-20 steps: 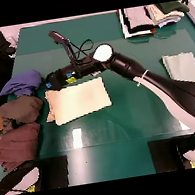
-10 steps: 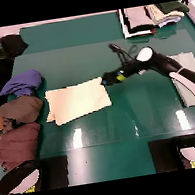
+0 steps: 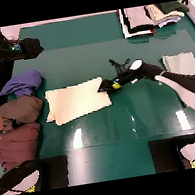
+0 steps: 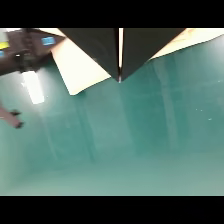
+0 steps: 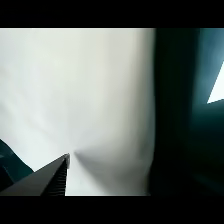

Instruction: Fold the shirts.

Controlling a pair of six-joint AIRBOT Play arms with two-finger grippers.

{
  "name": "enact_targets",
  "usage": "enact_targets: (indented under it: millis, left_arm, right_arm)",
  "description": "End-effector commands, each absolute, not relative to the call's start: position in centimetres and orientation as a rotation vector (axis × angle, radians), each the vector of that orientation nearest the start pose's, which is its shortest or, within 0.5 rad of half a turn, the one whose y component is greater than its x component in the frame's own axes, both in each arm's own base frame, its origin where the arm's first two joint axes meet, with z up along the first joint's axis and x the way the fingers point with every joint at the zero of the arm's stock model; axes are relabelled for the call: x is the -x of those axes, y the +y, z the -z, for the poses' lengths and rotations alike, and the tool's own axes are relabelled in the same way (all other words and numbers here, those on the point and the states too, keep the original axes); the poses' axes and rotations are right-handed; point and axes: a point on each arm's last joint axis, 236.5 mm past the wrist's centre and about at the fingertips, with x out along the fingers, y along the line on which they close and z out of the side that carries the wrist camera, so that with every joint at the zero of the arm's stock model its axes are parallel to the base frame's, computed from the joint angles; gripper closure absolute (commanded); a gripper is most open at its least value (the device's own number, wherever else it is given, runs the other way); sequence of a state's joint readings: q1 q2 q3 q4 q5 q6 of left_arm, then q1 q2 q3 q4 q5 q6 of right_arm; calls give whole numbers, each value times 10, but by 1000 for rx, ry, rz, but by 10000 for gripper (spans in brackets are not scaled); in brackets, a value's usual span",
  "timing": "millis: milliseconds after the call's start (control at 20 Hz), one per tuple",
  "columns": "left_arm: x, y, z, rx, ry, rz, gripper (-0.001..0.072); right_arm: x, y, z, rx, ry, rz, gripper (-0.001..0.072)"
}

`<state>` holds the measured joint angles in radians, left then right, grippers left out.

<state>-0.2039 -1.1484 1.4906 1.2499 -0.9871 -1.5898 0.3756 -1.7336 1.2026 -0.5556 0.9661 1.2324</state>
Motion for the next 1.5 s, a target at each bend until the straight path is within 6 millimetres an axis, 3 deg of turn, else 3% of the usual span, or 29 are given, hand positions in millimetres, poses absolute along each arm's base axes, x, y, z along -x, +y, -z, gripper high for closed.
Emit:
enact_targets:
  millis: [0,50,100,200,300,400,550,800,850,1000,1150,1300,1450]
  left_arm:
    - [-428,-156,-232,220,678,401,683]
    - [-427,-158,-233,232,678,411,683]
    - [-427,-159,-234,235,679,413,684]
    - [-425,-163,-235,239,677,424,685]
    - [-419,-181,-236,223,676,463,684]
    - [-410,-207,-239,203,667,520,684]
    - [-399,-236,-245,184,641,583,683]
    - [-395,-245,-247,180,633,604,683]
    - [-395,-245,-247,181,632,603,683]
    - [-396,-246,-248,196,632,602,683]
    - [-396,-246,-248,217,638,594,683]
    - [-396,-246,-249,218,638,594,683]
    - [-396,-246,-248,218,639,594,683]
  right_arm:
    - [-373,376,77,-584,1382,-823,405]
    - [-379,387,74,-568,1355,-835,587]
    - [-385,394,68,-555,1323,-850,693]
    - [-406,392,42,-542,1240,-860,694]
    - [-436,354,12,-469,1140,-816,695]
    - [-466,285,-18,-419,1074,-704,694]
    - [-491,155,-57,-386,1012,-505,694]
    - [-485,-41,-103,-509,890,-172,694]
    - [-479,-74,-106,-537,869,-111,694]
    - [-468,-148,-107,-605,803,34,694]
    - [-469,-188,-121,-655,696,114,694]
    - [-479,-195,-152,-741,571,86,694]
    - [-481,-195,-185,-671,538,60,694]
